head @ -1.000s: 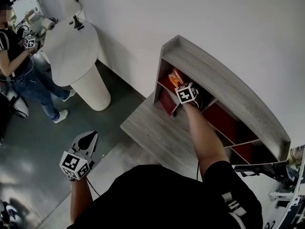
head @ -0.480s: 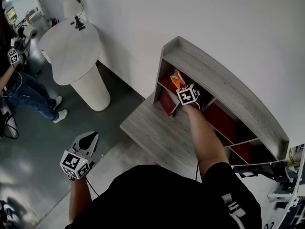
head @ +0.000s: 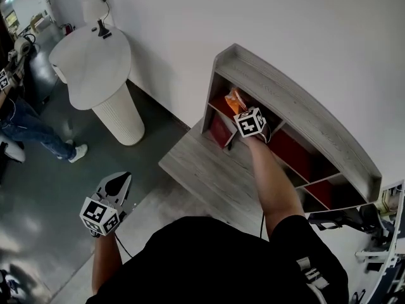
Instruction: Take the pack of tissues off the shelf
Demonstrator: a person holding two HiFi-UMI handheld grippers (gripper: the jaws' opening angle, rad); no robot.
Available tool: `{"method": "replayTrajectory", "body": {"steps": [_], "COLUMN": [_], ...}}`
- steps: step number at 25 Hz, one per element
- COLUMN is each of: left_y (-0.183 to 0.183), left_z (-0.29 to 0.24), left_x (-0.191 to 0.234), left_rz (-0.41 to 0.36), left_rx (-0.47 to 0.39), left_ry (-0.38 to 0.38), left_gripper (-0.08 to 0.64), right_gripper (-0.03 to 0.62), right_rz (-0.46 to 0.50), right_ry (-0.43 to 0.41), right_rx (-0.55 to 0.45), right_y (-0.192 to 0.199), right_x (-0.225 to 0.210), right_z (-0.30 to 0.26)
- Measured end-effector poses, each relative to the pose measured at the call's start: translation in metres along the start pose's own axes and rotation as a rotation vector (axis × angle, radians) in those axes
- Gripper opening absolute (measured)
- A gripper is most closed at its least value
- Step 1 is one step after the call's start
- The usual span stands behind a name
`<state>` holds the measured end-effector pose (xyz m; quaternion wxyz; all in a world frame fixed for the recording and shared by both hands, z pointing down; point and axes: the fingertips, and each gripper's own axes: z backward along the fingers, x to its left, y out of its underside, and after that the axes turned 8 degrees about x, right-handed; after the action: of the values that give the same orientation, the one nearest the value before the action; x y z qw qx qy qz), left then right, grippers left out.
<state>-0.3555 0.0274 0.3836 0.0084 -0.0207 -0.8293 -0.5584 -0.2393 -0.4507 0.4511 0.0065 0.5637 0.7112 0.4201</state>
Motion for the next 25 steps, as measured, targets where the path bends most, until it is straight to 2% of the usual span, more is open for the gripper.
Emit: {"method": "replayTrajectory", "body": {"steps": [9, 25], "left_y": [0.001, 0.000], "left_z": [0.009, 0.021], "left_x": [-0.003, -0.012], "left_rz": [-0.015, -0.052], "left_rx": [-0.015, -0.041], "left_ry": [0.041, 0.133], "left_gripper": [0.018, 0.018], "right_gripper": [0.022, 0.021], "right_rz": [-0.018, -0.047], "right_ry": [0.014, 0.036], "right_rx": [-0.029, -0.014], "right_y": [-0.001, 0.035], "right_x": [0.008, 0.028], "right_z": [0.043, 0.110]}}
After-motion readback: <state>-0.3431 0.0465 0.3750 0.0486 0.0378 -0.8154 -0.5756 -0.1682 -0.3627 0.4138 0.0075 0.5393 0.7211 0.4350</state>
